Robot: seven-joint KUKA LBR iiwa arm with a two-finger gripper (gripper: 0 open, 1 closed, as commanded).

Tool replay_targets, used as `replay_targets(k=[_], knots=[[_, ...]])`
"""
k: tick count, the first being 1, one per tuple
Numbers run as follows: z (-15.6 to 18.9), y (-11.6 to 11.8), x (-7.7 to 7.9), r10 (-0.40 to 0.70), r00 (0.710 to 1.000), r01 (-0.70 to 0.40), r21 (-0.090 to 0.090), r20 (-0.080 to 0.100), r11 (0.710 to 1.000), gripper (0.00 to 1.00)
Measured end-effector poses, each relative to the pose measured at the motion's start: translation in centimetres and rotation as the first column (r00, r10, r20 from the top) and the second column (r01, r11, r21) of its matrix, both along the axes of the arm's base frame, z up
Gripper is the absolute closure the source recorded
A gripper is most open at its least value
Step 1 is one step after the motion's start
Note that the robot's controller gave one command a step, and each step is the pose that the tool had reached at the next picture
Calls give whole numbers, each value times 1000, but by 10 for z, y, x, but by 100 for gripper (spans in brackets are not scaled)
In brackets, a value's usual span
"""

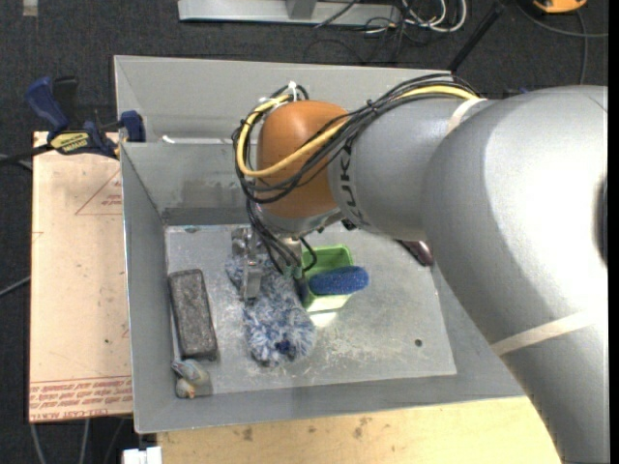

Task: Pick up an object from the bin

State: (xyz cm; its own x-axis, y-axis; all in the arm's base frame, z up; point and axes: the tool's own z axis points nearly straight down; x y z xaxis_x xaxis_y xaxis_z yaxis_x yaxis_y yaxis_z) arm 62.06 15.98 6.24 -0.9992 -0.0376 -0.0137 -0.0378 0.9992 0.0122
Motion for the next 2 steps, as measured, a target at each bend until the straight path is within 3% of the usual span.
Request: replay_targets(k=[1, 2], knots=[[4, -1, 0, 2, 1000, -2, 1, 3, 1000, 100], [126, 9, -28, 3, 1000, -3, -11, -11, 1000, 100]])
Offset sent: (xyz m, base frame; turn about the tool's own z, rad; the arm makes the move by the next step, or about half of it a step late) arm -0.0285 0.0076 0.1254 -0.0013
